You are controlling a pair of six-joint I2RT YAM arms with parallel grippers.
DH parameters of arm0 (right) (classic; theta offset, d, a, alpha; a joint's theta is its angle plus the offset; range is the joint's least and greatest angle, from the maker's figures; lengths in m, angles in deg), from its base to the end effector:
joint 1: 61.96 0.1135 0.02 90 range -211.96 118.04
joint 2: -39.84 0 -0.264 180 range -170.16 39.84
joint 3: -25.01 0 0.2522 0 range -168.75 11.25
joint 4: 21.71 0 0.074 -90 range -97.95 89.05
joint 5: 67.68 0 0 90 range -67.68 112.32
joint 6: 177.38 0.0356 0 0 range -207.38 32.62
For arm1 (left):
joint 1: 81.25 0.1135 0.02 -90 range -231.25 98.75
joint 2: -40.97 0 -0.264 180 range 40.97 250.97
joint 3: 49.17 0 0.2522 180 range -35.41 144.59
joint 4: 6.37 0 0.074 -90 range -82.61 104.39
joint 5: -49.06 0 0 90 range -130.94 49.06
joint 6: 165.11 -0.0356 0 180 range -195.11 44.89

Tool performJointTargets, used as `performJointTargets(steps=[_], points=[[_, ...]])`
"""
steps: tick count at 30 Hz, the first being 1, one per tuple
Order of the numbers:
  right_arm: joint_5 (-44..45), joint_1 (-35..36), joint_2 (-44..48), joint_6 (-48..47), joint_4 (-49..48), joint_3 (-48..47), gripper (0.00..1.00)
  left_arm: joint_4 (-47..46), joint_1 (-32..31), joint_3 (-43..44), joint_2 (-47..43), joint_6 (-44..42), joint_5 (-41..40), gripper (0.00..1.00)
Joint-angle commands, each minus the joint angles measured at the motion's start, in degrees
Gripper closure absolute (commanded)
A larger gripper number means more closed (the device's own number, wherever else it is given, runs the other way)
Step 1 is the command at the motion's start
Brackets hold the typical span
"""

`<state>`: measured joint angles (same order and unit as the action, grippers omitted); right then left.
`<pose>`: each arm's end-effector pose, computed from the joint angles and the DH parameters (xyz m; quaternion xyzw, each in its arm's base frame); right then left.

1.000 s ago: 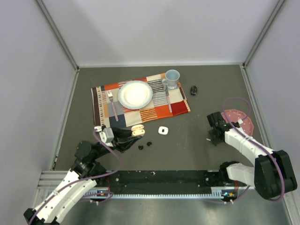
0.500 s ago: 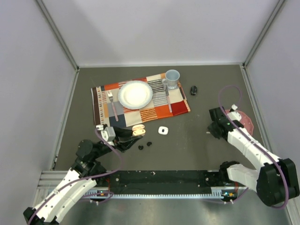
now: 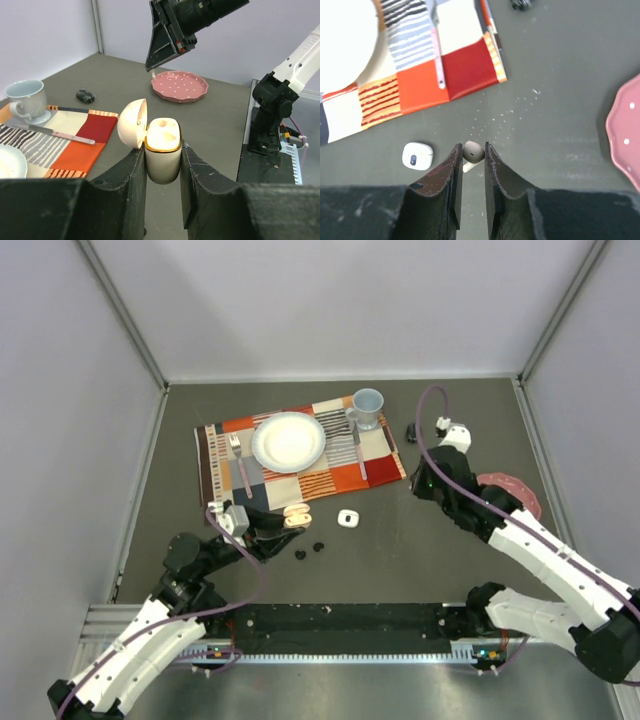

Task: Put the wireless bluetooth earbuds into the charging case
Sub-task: Insert the right earbud into the right side groove of the charging case.

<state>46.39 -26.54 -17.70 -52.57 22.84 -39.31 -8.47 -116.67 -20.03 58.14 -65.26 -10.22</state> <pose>0.1819 0.1116 0.3008 0.0871 0.8787 0.0945 0.4598 0.0839 -0.0820 0.2692 0.3349 0.5323 -0.4430 0.6390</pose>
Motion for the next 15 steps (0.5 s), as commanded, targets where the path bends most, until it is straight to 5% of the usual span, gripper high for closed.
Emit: performJointTargets(steps=[1,15], points=[[6.5,6.0,0.5,-9.6,-3.3,-5.2,1.00,-1.2,-0.2,2.7,0.6,-0.3,-0.6,1.00],[21.8,31.2,1.8,-29.3,-16.8,-10.3,1.00,-3.7,-0.2,2.7,5.0,1.4,-0.4,1.00]])
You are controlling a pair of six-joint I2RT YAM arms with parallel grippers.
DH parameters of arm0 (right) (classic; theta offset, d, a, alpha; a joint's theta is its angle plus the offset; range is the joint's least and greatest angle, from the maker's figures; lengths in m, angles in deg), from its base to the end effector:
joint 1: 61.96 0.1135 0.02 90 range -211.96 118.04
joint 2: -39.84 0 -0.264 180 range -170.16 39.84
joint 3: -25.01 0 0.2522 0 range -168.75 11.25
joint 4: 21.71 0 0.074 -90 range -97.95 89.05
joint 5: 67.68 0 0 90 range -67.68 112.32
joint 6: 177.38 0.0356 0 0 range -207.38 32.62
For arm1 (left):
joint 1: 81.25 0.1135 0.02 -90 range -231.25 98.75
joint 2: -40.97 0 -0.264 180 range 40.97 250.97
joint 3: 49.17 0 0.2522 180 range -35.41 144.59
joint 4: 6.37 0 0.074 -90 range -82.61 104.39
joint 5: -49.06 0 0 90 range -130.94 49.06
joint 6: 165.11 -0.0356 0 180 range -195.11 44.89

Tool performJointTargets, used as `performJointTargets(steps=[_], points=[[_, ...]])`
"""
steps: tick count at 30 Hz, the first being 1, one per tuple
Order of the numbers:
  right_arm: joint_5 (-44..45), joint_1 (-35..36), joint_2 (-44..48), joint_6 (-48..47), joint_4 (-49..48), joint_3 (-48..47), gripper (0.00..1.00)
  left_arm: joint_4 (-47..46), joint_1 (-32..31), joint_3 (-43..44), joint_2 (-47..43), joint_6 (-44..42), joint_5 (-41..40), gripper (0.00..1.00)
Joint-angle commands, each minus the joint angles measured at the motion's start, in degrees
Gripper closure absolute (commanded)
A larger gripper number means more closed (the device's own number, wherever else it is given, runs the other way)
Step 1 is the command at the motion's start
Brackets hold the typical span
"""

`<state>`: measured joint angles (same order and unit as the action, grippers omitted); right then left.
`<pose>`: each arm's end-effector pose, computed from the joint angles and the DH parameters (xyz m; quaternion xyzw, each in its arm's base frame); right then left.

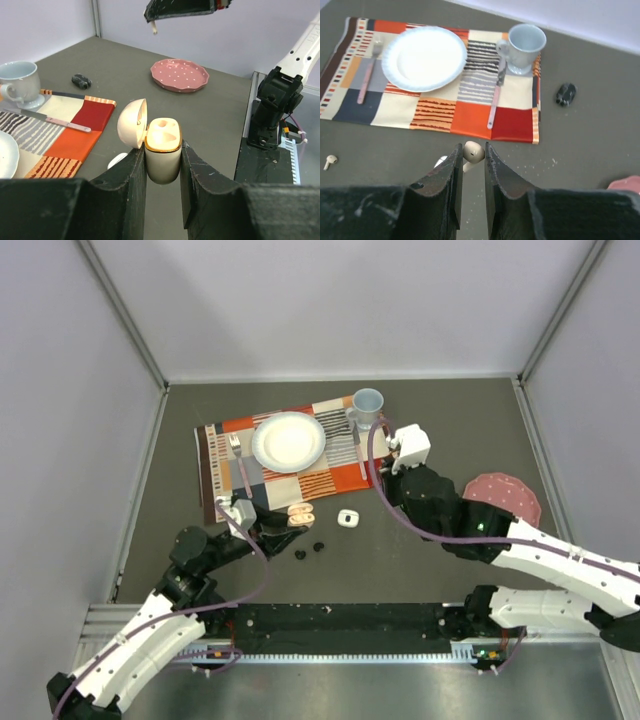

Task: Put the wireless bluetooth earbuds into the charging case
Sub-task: Insert the right earbud into the right side groove of the charging case.

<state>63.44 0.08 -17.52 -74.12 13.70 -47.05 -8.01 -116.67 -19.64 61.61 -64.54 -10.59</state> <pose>0.1219 0.1797 0.3642 -0.1363 0.7840 0.0964 0.5979 0.0915 -0.0871 0.2647 0.3293 0.5592 -0.4440 0.6179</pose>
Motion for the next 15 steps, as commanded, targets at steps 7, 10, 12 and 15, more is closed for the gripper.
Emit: performJointTargets(steps=[7,10,12,15], points=[[5.0,12.2,1.1,-13.0,-15.6,-1.8,1.00,-6.9,-0.2,2.4,4.1,1.6,1.2,1.00],[3.5,14.9,0.4,-15.2,-19.6,-1.1,1.00,-7.7,-0.2,2.3,4.6,1.8,1.2,1.00],[2.3,16.2,-0.3,-16.3,-21.2,-0.5,1.00,-8.6,-0.2,1.9,4.5,1.9,1.2,1.00],[0.3,17.8,-2.0,-16.8,-24.0,-0.6,1.00,-9.2,-0.2,1.5,4.6,1.9,1.3,1.00]])
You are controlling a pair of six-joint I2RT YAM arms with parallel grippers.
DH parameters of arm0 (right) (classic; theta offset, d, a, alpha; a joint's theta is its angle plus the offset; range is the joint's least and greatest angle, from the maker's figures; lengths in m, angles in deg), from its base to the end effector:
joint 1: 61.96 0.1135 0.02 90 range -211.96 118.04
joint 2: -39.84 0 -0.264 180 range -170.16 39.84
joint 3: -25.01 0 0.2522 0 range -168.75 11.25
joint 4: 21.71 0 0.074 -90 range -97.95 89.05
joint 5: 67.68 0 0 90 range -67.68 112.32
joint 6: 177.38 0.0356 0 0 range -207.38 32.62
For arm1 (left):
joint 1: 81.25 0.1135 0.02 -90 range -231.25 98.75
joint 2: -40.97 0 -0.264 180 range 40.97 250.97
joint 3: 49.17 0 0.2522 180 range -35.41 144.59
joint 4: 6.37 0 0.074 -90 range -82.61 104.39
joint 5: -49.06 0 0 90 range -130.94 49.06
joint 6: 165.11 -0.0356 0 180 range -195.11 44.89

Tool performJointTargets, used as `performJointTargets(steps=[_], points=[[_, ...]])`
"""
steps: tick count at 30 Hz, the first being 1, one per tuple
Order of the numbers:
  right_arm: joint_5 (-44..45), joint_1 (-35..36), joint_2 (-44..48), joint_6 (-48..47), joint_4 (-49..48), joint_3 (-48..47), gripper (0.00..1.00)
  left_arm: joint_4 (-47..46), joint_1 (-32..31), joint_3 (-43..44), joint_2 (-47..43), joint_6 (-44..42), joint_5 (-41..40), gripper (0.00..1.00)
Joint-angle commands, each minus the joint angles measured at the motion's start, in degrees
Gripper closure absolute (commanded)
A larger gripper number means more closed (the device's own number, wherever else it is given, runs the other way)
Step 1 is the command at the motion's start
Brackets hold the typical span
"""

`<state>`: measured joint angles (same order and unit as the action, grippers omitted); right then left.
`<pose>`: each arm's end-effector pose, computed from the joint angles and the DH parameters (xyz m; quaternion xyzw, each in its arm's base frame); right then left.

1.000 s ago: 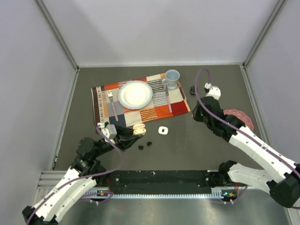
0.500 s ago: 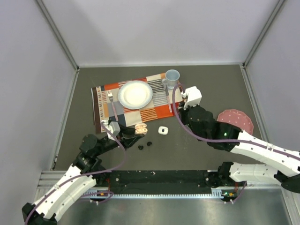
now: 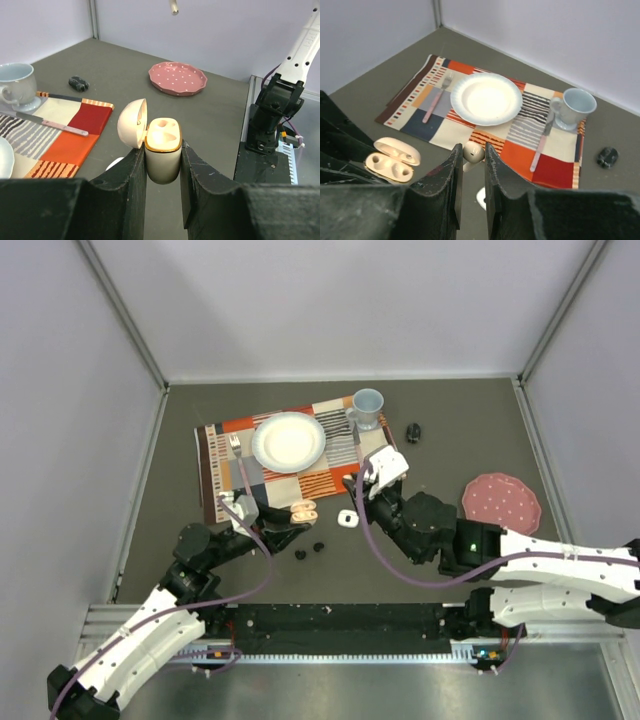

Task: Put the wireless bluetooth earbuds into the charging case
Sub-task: Insert the right earbud into the right side groove of the charging case.

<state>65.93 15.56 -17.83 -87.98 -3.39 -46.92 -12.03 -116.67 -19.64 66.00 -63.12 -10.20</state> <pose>0.0721 0.2122 0.3916 -0.2315 0.6871 0.1808 0.6646 0.0996 -0.0932 0.2634 0.3247 0.5646 -0.4530 0.6087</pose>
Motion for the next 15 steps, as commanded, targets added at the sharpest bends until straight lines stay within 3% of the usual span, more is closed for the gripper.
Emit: performJointTargets(steps=[1,15], points=[[-2.6,2.8,-2.8,-3.0,-7.9,-0.9,1.00,-5.3,-0.3,1.5,0.1,0.5,1.1,1.00],[-11.4,5.8,-7.2,-1.1,-12.0,-0.9,1.00,-6.3,-0.2,0.2,-2.4,-2.2,1.8,1.00]])
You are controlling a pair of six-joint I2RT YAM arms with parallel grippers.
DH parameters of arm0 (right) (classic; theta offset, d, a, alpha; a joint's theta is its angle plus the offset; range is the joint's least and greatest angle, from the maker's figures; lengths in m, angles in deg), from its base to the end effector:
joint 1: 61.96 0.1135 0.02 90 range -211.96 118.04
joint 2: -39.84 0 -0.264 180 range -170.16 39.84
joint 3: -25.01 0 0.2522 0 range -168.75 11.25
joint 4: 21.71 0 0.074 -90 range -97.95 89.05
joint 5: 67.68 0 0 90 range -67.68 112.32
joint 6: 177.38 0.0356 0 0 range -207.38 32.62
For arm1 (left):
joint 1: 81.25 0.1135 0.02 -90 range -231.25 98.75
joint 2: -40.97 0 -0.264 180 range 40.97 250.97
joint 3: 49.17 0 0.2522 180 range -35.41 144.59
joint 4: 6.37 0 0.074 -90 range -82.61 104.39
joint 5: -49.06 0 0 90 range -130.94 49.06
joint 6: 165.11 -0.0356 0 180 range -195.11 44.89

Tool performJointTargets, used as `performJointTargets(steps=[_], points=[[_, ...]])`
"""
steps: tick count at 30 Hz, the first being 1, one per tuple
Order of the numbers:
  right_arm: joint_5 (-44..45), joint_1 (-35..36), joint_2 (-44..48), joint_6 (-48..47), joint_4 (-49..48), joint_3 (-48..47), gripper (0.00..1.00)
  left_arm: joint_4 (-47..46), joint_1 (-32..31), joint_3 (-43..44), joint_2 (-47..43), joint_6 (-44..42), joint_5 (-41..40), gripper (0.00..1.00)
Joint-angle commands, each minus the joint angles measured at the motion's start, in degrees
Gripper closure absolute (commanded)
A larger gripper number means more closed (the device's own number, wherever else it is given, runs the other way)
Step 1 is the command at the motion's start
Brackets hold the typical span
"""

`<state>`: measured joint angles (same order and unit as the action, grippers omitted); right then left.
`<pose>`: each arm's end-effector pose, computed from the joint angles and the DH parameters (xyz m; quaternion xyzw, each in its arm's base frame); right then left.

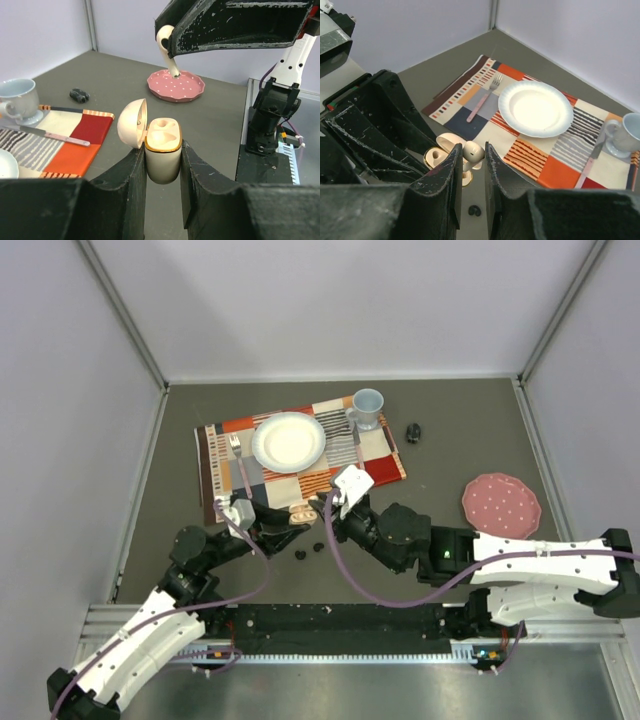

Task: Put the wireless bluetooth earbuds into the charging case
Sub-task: Insert the right earbud into the right side groove of the charging case.

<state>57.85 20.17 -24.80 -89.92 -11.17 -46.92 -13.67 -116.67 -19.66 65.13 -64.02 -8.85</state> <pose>0.0561 0.2546 0.3782 -0.3113 0.6528 0.2482 0.6445 0.0965 -0.0918 0.2679 0.3375 0.5416 -0.4549 0.6211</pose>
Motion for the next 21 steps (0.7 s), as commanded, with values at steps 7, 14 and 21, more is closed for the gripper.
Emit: performJointTargets(steps=[7,14,21], points=[[-3.6,1.2,-2.1,1.7,-2.2,-1.5,1.00,-4.7,-0.2,0.2,-2.5,-1.4,0.0,1.00],[-2.5,1.2,-2.9,1.2,-1.4,-1.5,1.00,-4.5,-0.2,0.5,-2.7,-1.2,-0.1,1.00],[-0.2,1.3,-4.1,-0.5,-1.1,-1.4,1.00,-4.3,-0.2,0.5,-3.2,-1.2,-0.8,1.00]])
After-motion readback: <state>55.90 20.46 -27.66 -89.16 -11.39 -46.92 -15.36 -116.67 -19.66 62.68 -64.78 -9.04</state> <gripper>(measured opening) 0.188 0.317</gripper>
